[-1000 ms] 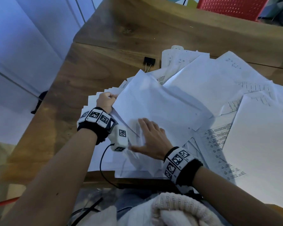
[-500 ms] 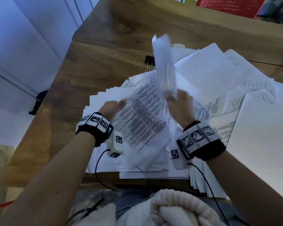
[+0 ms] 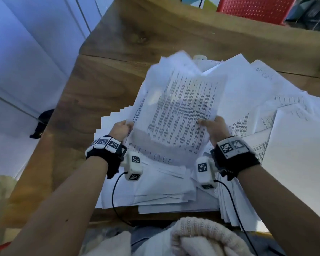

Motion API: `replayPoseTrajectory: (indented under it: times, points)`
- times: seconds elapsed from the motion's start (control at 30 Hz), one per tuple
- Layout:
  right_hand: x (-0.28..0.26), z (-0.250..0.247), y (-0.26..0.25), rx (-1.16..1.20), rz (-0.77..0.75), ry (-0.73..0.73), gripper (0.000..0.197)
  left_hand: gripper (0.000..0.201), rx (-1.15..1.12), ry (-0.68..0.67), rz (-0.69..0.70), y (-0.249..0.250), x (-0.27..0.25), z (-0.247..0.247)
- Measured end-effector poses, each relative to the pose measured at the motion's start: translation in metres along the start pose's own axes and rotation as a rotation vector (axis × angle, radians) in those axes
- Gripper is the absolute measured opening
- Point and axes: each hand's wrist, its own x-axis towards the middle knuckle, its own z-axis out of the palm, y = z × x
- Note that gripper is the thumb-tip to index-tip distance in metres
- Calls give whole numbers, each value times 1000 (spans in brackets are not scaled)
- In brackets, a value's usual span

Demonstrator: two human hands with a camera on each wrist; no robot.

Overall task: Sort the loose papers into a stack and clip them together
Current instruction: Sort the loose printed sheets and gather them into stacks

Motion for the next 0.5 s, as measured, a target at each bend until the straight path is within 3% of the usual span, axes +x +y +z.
replayPoseTrajectory:
  times: [0.1, 0.2, 0.3, 0.4, 0.43, 0.47, 0.5]
  points:
    - [16, 3, 16, -290, 104, 28, 54, 37, -134, -8, -120, -1, 4, 5]
    - [28, 7, 20, -446, 41, -36, 32, 38, -376, -40, -199, 7, 5, 7]
    - [35, 15, 17, -534, -29, -96, 26, 49, -637, -175, -237, 8, 15, 4]
    - [36, 29, 11, -547, -106, -111, 27, 45, -505, -285, -175, 18, 16, 6]
    - [35, 35, 10, -531, -126, -110, 32, 54, -397, -302, -206, 18, 18, 8]
    - [35, 39, 8, -530, -148, -100, 37, 63, -284, -287, -254, 17, 20, 10]
    - [35, 41, 7, -552, -176, -63, 38, 59, -190, -252, -266, 18, 21, 13]
